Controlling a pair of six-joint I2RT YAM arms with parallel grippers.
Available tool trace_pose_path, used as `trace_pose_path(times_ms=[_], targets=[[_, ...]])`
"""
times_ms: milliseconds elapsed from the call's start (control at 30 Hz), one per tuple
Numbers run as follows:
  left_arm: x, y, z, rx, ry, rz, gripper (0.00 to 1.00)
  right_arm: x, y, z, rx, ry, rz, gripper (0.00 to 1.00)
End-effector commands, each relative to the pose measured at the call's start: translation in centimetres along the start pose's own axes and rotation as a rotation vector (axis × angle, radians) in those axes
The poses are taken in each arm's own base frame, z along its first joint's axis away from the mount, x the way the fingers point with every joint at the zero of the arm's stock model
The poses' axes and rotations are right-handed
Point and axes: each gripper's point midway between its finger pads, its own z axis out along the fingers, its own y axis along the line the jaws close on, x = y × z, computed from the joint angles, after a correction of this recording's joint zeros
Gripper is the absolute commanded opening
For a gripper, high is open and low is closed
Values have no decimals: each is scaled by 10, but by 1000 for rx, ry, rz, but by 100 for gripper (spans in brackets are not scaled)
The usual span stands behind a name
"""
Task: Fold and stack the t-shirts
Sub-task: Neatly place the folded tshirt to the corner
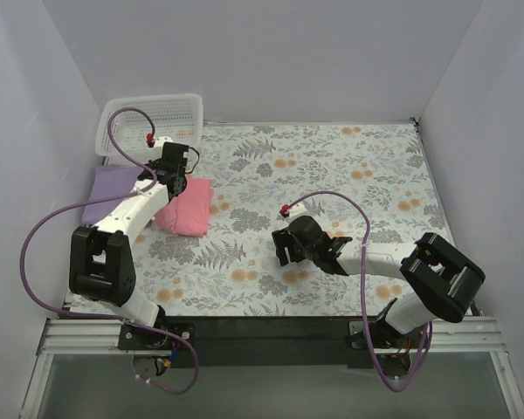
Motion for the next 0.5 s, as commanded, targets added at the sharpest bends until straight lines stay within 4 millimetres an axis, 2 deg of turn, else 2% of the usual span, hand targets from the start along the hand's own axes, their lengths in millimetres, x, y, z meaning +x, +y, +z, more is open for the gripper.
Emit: trace_pose_path(times_ms=[0, 300, 467], targets=[[-46, 27, 2, -127, -116, 31, 0, -5, 9, 1, -54, -19, 21, 80], [-86, 61, 22, -255, -149, 14, 0, 1, 4, 1, -51, -13, 38, 79], [-99, 76, 14, -299, -166, 30, 0, -1, 3, 1, -51, -17, 53, 79]])
